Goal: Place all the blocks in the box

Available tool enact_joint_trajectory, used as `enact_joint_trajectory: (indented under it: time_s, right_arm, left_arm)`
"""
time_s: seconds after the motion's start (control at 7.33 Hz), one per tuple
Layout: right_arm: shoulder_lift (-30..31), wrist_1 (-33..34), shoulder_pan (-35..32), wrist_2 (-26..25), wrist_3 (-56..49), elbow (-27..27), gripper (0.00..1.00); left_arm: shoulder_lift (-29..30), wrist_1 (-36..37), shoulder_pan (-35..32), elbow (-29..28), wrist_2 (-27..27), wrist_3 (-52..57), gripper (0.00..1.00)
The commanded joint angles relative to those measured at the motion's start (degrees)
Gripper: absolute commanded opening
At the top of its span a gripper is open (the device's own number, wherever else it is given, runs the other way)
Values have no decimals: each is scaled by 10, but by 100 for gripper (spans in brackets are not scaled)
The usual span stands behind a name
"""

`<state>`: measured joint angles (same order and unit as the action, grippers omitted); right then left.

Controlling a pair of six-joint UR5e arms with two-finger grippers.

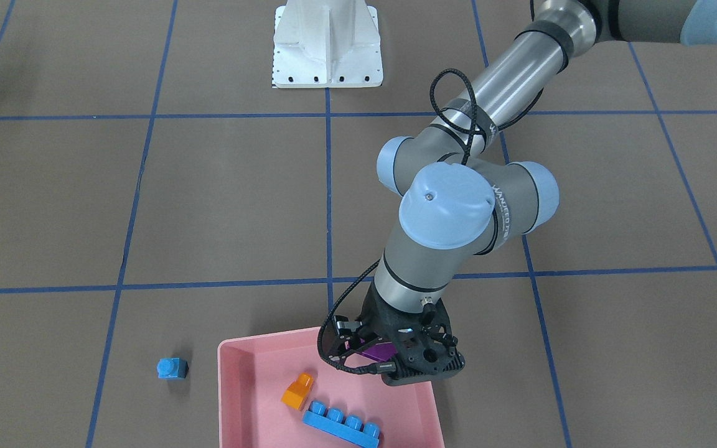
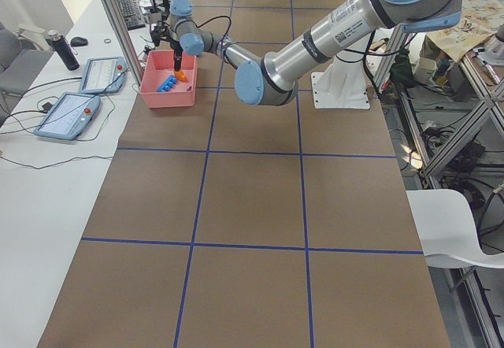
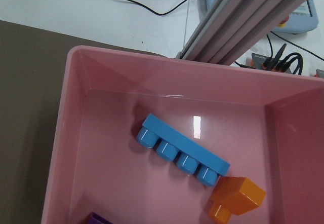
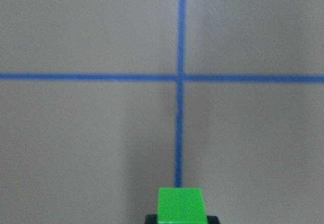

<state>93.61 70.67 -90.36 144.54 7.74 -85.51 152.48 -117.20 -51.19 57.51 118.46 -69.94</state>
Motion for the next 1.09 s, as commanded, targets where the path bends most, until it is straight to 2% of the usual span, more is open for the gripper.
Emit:
enact_joint_trajectory:
  time_s: [0.0,0.14,0.41,0.55,0.68,0.82,0.95]
  right_arm:
    - [-169,2,99,-1,222,6,0]
    - [-251,4,156,-17,326,21,0]
    - [-407,15,248,-90,489,79,0]
    - [-490,14,293,-131,558,136,0]
    - [-560,11,325,-191,607,186,0]
    - [-623,5,348,-222,625,252,0]
    - [-687,2,366,-249,631,336,0]
  left_arm:
    - [-102,60,-44,151,67,9,100]
    - [-178,69,-55,227,68,79,100]
    - [-314,223,-123,372,71,342,100]
    - [-352,271,-176,391,72,477,100]
    - [-384,285,-216,392,80,564,100]
    - [-420,285,-249,388,81,627,100]
    - [-430,285,-262,387,80,653,100]
